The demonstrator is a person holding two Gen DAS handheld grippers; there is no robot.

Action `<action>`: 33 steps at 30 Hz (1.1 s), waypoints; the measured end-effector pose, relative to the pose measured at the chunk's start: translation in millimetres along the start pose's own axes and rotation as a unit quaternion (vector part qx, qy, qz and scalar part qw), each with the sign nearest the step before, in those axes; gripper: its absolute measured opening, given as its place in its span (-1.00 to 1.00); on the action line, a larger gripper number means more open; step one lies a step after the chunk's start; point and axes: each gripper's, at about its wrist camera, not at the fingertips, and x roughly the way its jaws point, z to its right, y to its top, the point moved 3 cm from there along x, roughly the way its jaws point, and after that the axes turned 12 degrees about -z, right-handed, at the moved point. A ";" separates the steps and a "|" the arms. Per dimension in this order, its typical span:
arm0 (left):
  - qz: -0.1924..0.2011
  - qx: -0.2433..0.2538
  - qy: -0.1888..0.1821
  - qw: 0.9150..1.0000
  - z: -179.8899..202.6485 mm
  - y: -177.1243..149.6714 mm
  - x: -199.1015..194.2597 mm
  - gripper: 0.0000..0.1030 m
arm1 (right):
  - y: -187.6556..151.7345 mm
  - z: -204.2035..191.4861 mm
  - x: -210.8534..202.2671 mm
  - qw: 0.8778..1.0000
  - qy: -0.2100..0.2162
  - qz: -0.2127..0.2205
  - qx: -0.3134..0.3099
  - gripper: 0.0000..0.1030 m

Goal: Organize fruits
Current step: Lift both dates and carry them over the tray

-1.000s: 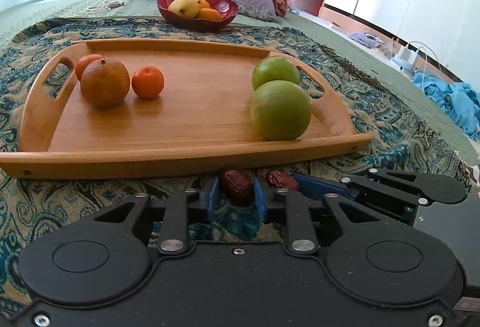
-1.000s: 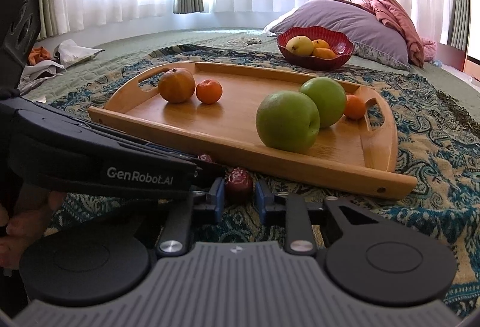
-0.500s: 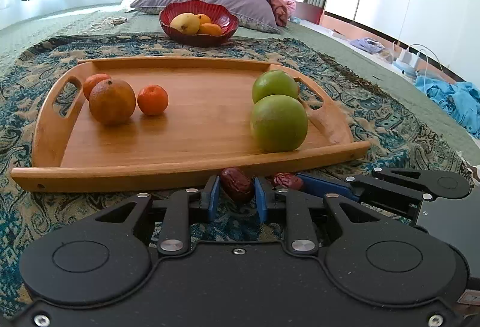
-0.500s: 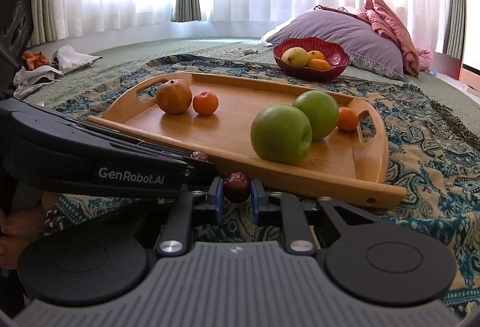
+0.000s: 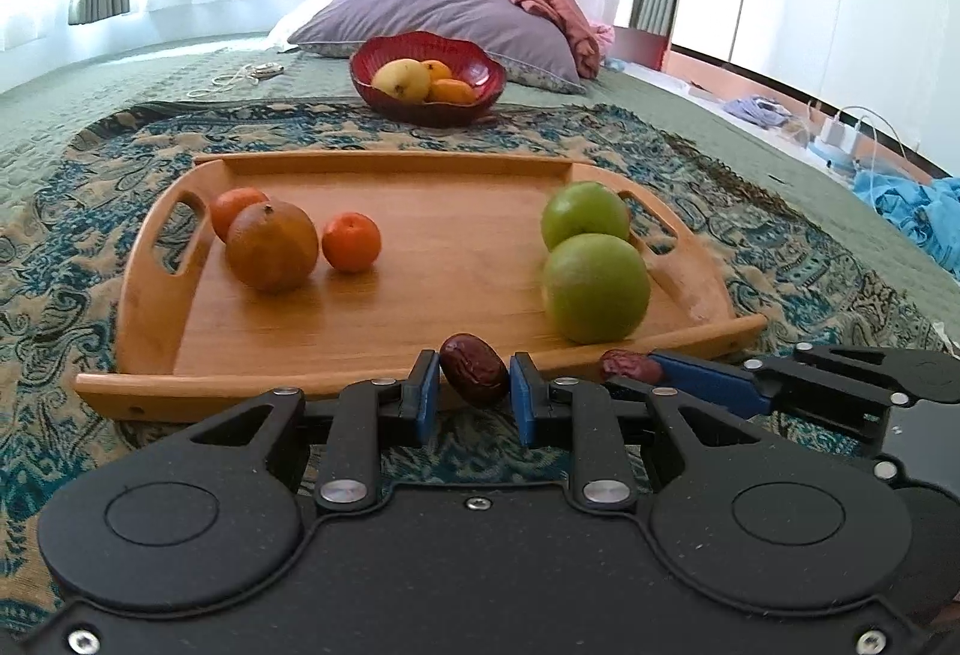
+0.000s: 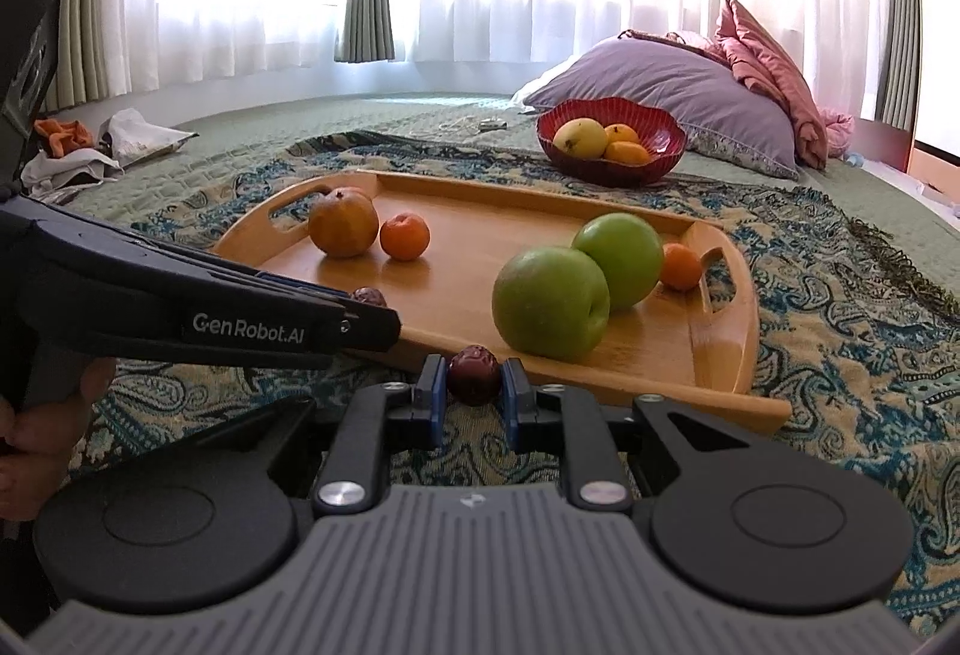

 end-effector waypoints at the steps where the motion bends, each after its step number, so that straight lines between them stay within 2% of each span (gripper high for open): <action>1: 0.001 0.000 0.001 1.000 -1.1 0.5 -0.4 -0.53 | 1.1 -0.1 -0.8 1.000 0.000 0.002 0.000 -0.55; 10: 0.012 -0.008 0.007 1.000 -11.1 6.6 -5.2 -0.54 | 10.2 -1.8 -3.1 1.000 -0.001 0.014 -0.001 -0.55; 24: 0.027 -0.038 0.018 0.999 -29.9 45.7 -0.2 -0.53 | 45.2 3.3 0.7 0.999 -0.012 0.036 0.005 -0.55; 33: 0.026 -0.041 0.029 0.998 -37.3 61.4 9.4 -0.54 | 60.6 12.4 12.4 0.999 -0.014 0.034 0.026 -0.55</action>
